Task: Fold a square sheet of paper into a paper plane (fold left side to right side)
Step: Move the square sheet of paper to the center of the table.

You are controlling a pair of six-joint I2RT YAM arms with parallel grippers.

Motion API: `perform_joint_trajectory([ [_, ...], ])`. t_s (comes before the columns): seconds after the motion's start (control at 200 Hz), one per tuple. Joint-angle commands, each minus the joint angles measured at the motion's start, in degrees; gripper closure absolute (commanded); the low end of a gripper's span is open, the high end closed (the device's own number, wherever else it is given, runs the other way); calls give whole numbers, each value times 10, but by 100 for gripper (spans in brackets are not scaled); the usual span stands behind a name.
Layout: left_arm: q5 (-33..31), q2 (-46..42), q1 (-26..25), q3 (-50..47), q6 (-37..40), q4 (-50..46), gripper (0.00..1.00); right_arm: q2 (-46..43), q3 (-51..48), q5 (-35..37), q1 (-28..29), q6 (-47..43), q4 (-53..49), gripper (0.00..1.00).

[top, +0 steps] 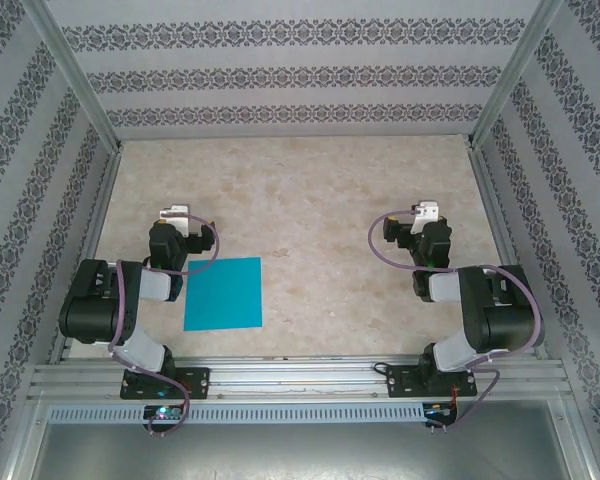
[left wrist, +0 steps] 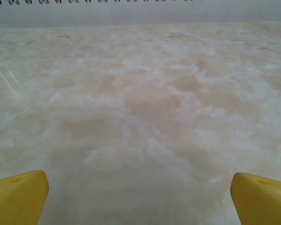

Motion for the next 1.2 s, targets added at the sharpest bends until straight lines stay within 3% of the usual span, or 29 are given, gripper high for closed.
perform_joint_trajectory([
  [0.0, 1, 2, 7, 2, 1, 6, 0, 4, 8, 4, -2, -3, 10, 2],
  [1.024, 2, 2, 7, 2, 0, 5, 0, 6, 10, -6, -8, 2, 9, 2],
  [1.194, -31, -27, 7, 6, -12, -22, 0, -4, 9, -2, -10, 8, 4, 2],
])
